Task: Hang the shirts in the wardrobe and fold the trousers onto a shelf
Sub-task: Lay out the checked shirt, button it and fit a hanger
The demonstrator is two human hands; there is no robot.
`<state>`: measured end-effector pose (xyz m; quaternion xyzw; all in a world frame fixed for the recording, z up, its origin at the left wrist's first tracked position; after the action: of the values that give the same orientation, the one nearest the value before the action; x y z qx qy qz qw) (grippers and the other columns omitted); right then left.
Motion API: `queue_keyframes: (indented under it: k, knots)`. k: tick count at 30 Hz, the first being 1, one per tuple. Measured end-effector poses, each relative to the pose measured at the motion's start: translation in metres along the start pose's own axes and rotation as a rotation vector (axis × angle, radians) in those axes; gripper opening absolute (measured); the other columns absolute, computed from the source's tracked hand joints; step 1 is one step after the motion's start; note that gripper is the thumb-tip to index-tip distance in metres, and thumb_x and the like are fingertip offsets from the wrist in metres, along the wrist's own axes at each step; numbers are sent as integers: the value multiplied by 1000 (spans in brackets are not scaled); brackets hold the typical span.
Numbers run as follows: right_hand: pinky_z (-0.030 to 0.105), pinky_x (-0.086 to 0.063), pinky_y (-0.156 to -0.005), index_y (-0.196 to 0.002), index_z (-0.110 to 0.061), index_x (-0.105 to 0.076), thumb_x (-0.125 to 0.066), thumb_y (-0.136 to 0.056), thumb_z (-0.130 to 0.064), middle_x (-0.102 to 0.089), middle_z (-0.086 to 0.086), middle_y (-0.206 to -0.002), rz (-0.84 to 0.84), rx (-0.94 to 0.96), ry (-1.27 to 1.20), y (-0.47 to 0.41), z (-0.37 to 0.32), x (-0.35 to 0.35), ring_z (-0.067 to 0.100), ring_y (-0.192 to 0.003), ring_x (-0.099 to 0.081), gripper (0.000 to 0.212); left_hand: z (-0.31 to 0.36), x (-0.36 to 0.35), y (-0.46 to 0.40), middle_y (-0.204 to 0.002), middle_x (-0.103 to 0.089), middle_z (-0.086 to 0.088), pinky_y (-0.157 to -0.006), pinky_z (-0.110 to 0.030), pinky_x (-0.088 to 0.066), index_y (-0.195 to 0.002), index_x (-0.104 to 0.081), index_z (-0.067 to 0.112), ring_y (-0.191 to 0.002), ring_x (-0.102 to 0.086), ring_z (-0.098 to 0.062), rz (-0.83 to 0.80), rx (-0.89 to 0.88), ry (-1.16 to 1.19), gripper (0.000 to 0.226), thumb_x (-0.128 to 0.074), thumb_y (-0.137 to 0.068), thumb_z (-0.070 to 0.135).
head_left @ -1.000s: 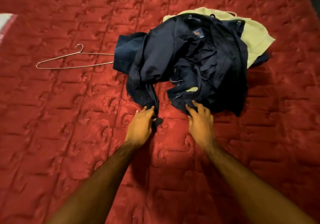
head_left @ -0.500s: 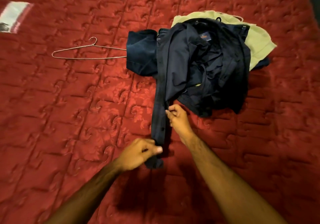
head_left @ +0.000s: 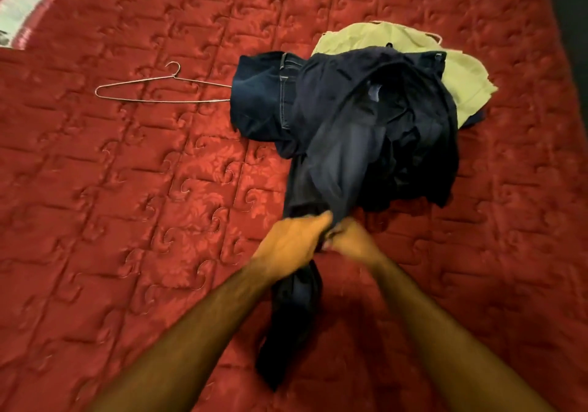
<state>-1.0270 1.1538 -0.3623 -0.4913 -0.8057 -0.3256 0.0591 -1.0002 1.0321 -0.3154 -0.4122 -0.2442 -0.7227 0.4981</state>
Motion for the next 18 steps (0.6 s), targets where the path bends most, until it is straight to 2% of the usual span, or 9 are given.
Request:
queue_keyframes:
  k: [2, 3, 6, 8, 11, 13, 15, 17, 18]
  knots:
    - [32, -52, -82, -105, -6, -67, -55, -89, 5, -69, 3, -100, 385, -137, -469, 6, 2, 45, 19, -95, -60, 23, 1, -13, 46, -86, -64, -5, -43, -35, -44, -123, -55, 22, -67, -67, -30, -223, -174, -208, 61, -74, -66, 11]
    - [30, -52, -76, -103, -8, -65, -46, -91, 7, -71, -1, -91, 451, -191, -732, 8, 7, 54, 21, -89, -61, 27, -8, -18, 65, -81, -63, -1, -40, -30, -41, -115, -57, 26, -61, -67, -25, -298, -226, -287, 61, -79, -60, 15]
    - [34, -55, -80, -103, -18, -65, -44, -100, -20, -73, 1, -96, 386, -212, -1214, 6, -2, 63, 24, -90, -67, 21, -35, -20, 93, -88, -66, 1, -48, -32, -47, -101, -60, 28, -71, -70, -24, -525, -267, -401, 36, -72, -69, 18]
    - [41, -52, -99, -119, -13, -65, -52, -100, -36, -69, 7, -121, 395, -143, -1207, -3, -9, 65, 25, -111, -66, 32, -43, -14, 94, -103, -65, -2, -62, -38, -49, -106, -65, 25, -92, -68, -28, -661, -244, -416, 27, -58, -81, 20]
    - [52, -47, -104, -123, 0, -62, -63, -94, -12, -67, 15, -122, 589, -171, -922, -10, -3, 45, 33, -113, -64, 31, -58, 1, 86, -109, -60, 1, -84, -36, -46, -106, -70, 27, -109, -60, -22, -724, -182, -328, 43, -39, -81, 43]
    - [51, -48, -103, -113, 0, -67, -63, -92, -5, -71, 12, -113, 528, -240, -894, 1, 4, 0, 33, -104, -66, 21, -75, 24, 73, -99, -59, 6, -90, -38, -46, -87, -75, 27, -102, -60, -10, -520, 94, 64, 51, -31, -77, 51]
    - [48, -49, -102, -103, -8, -70, -66, -90, -7, -72, 12, -109, 346, -267, -888, 32, 5, -58, 26, -98, -65, 14, -93, 56, 58, -93, -55, 6, -94, -42, -44, -81, -74, 28, -95, -57, -5, -106, 290, 379, 43, -36, -86, 48]
    - [38, -51, -99, -103, -9, -69, -68, -90, -7, -70, 16, -114, 164, -263, -732, 66, 8, -105, 15, -95, -67, 13, -77, 83, 42, -99, -53, 1, -94, -40, -45, -95, -68, 21, -99, -56, -13, 169, 219, 371, 33, -47, -95, 46]
    - [31, -52, -96, -106, -9, -69, -67, -91, -7, -70, 14, -114, 101, -247, -634, 78, 12, -122, 8, -95, -67, 15, -57, 86, 34, -105, -53, 1, -95, -36, -45, -104, -63, 18, -102, -56, -15, 157, 128, 365, 33, -53, -95, 47]
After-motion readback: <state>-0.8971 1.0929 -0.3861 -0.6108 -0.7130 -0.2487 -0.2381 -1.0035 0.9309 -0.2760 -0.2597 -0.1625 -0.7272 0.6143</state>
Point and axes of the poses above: each hand's wrist, its own y-axis away from the middle knuckle, its own x-axis out of the back of the hand, z = x × y, the point moved 6 cm from there along -y, towards the middle knuckle
